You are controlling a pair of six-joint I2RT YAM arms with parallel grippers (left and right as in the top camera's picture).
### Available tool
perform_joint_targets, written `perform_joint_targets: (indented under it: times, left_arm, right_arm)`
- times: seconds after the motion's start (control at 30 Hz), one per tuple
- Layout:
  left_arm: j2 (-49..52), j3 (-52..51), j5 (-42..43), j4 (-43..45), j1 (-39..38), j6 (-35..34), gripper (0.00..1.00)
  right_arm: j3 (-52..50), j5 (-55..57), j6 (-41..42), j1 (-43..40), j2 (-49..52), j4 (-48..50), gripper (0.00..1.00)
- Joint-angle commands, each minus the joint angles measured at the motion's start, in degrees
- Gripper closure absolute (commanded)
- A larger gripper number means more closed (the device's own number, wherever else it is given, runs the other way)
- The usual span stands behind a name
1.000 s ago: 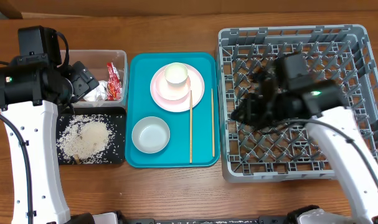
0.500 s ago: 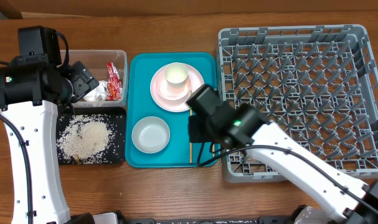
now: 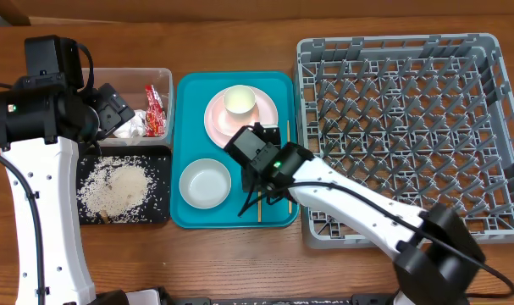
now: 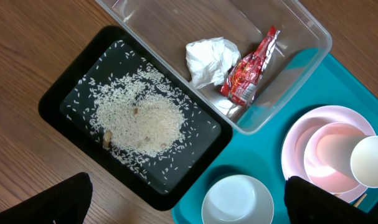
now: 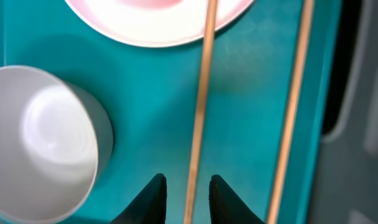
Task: Sort waste into correct bins and load items into the dishwasher
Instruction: 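Move the right gripper over the teal tray to the first wooden chopstick, then lower the right gripper and close it on the chopstick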
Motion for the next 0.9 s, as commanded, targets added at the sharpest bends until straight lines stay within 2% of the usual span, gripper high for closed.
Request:
perform_joint_targets:
  times: [0.0, 0.4, 0.87]
  left_arm:
    - [0.1, 0.2, -0.2, 0.1, 0.2, 0.7, 0.0]
    - [0.1, 0.2, -0.2, 0.0, 0.2, 0.7, 0.0]
    - [0.1, 0.2, -0.2, 0.0, 0.2, 0.7, 0.0]
  right_arm:
    - [-0.2, 1.5, 0.5, 0.2, 2.4, 2.4, 0.75]
    - [-0.5, 2.4, 0.5, 0.2, 3.2, 3.7, 0.78]
    - [-7.4, 3.4, 0.5, 0.2, 3.2, 12.7, 0.78]
